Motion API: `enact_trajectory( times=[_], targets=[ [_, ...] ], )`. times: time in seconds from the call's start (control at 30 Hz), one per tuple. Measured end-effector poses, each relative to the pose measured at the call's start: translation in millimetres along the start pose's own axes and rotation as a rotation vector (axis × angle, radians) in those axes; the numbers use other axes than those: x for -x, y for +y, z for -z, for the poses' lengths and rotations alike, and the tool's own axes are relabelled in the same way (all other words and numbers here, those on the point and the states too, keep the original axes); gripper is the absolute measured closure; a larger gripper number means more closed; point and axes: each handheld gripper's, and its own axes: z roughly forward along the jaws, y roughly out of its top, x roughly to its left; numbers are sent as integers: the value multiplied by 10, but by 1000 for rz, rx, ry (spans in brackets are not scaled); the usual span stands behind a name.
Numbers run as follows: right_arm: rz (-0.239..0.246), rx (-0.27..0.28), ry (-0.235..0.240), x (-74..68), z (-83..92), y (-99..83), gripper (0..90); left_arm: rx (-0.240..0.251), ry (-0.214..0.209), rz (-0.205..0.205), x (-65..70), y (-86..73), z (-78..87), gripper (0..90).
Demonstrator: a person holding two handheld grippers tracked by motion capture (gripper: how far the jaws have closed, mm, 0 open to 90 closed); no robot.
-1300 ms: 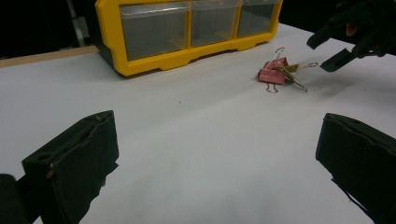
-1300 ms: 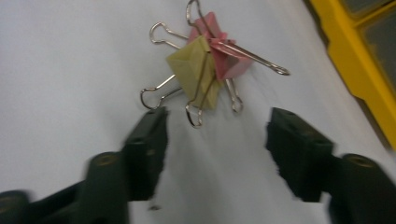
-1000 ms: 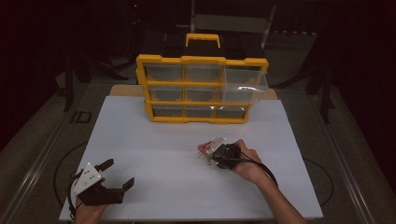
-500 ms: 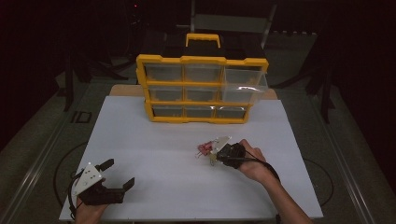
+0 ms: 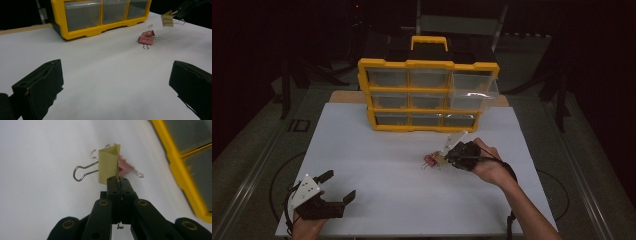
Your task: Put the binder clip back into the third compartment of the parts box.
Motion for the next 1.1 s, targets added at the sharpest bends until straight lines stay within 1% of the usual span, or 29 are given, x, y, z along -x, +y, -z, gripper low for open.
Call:
enact_trajectory(
  times=[0.2,0.33,0.37,0.4,0.47,0.6,0.73,0.8,0.83,0.87,0.97,1.0,1.03,1.1],
  targets=[
    [-8,16,17,118,191,82,887,0,5,0,-6,-2,3,1],
    [-2,24,20,154,326,147,887,-1,5,1,-4,-3,-2,1],
    [-2,24,20,154,326,147,887,-1,5,1,-4,-3,-2,1],
    [-2,23,23,166,378,177,887,-2,5,0,-3,-3,-3,1],
    [0,25,27,186,420,204,887,-1,5,-1,-1,-3,-3,1],
    [-3,27,49,229,493,245,887,-1,5,0,-4,-3,-3,1],
    [-20,33,71,282,586,287,887,-1,4,0,-3,-4,-4,1],
    [-17,29,72,294,621,307,887,-1,4,0,-4,-4,-5,1],
    [-6,20,67,317,699,356,887,-1,4,2,-4,-6,-7,1],
    [-2,21,68,322,716,369,887,-1,4,2,-4,-6,-7,1],
    [11,17,73,353,841,457,887,0,3,2,-3,-3,-5,1],
    [11,17,73,353,841,457,887,0,3,2,-3,-3,-5,1],
    [21,19,75,378,941,532,887,1,3,2,-2,-2,-2,1],
    [28,21,75,401,1003,580,886,1,3,2,-4,-2,0,1]
  ],
)
